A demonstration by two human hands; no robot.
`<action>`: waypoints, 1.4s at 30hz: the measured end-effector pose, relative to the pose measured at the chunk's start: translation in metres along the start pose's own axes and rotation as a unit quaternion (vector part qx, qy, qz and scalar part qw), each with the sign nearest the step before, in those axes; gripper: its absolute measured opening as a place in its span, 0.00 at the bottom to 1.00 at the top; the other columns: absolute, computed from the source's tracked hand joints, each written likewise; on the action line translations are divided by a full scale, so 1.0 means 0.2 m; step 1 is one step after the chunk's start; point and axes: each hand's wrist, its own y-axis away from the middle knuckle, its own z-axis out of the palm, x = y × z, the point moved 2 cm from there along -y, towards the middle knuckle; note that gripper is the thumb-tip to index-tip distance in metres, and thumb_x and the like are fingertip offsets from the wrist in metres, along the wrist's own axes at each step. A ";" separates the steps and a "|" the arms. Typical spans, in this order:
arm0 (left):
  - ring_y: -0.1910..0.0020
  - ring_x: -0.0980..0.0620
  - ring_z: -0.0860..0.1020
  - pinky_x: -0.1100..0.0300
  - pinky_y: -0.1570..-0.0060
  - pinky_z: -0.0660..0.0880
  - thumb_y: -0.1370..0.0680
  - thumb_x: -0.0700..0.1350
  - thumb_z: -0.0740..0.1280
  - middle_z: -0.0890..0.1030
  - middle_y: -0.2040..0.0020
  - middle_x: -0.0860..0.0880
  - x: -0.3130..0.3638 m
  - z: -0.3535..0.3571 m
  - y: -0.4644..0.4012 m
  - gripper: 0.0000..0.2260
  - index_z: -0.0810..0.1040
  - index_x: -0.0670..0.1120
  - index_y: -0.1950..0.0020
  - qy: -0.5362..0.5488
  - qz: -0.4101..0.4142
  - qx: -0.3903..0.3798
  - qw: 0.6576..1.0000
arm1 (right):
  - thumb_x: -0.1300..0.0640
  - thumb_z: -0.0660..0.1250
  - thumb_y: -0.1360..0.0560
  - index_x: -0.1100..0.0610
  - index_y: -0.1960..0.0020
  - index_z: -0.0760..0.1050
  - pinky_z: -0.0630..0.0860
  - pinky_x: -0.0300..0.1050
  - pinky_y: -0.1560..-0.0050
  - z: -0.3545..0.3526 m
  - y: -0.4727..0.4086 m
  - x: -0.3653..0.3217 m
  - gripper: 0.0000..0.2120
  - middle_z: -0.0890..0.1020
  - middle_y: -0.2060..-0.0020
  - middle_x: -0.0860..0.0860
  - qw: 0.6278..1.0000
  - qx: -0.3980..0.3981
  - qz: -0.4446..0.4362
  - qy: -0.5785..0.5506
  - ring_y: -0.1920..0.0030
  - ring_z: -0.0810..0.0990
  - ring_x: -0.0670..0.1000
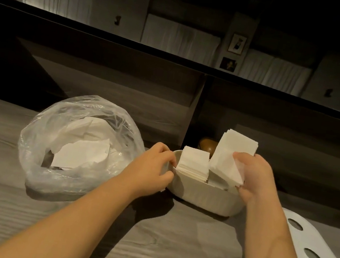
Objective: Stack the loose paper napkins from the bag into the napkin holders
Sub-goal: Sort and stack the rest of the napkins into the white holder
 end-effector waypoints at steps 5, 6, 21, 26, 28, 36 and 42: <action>0.46 0.58 0.71 0.68 0.49 0.72 0.22 0.52 0.68 0.68 0.42 0.58 0.01 -0.02 0.03 0.06 0.74 0.55 0.48 -0.005 0.019 0.021 1.000 | 0.62 0.66 0.22 0.52 0.38 0.67 0.78 0.55 0.46 -0.03 -0.02 -0.01 0.16 0.76 0.51 0.52 0.999 0.020 0.027 0.041 0.48 0.76 0.54; 0.47 0.58 0.71 0.68 0.49 0.72 0.23 0.52 0.68 0.68 0.43 0.58 0.01 -0.02 0.04 0.06 0.74 0.55 0.48 -0.004 0.020 0.019 1.000 | 0.63 0.66 0.22 0.53 0.37 0.68 0.77 0.53 0.50 -0.03 -0.03 -0.03 0.16 0.75 0.51 0.52 0.996 0.024 0.024 0.081 0.50 0.76 0.54; 0.44 0.57 0.72 0.62 0.44 0.76 0.24 0.50 0.70 0.68 0.41 0.57 0.00 -0.02 0.04 0.08 0.73 0.54 0.49 0.032 0.012 0.019 0.999 | 0.65 0.66 0.22 0.62 0.29 0.68 0.73 0.50 0.37 0.17 -0.12 -0.01 0.22 0.71 0.32 0.59 0.783 -0.128 0.043 0.607 0.36 0.73 0.58; 0.44 0.56 0.72 0.62 0.43 0.76 0.24 0.49 0.70 0.68 0.42 0.57 -0.01 -0.01 0.03 0.09 0.73 0.53 0.48 0.037 0.007 0.017 0.999 | 0.64 0.62 0.20 0.62 0.26 0.63 0.71 0.56 0.32 0.19 -0.15 -0.03 0.24 0.68 0.30 0.61 0.802 -0.130 0.082 0.578 0.32 0.71 0.61; 0.45 0.56 0.72 0.64 0.45 0.76 0.25 0.49 0.70 0.68 0.43 0.57 -0.01 -0.01 0.03 0.09 0.73 0.53 0.47 0.039 0.009 0.019 0.999 | 0.61 0.60 0.19 0.62 0.24 0.58 0.73 0.57 0.33 0.20 -0.16 -0.06 0.25 0.69 0.31 0.62 0.820 -0.121 0.105 0.550 0.35 0.73 0.61; 0.50 0.57 0.72 0.70 0.53 0.72 0.23 0.46 0.68 0.68 0.42 0.57 0.01 -0.03 0.04 0.11 0.70 0.54 0.44 0.063 0.015 0.043 0.997 | 0.64 0.59 0.19 0.63 0.27 0.65 0.76 0.47 0.40 0.22 -0.10 -0.04 0.21 0.72 0.35 0.61 0.794 -0.127 0.067 0.591 0.38 0.75 0.58; 0.48 0.58 0.72 0.70 0.51 0.69 0.23 0.41 0.66 0.73 0.44 0.54 0.06 -0.16 0.06 0.13 0.72 0.48 0.39 0.084 0.031 0.196 0.977 | 0.60 0.60 0.21 0.58 0.51 0.73 0.69 0.43 0.67 0.37 0.11 -0.29 0.04 0.76 0.61 0.53 0.786 -0.050 -0.219 0.575 0.62 0.75 0.50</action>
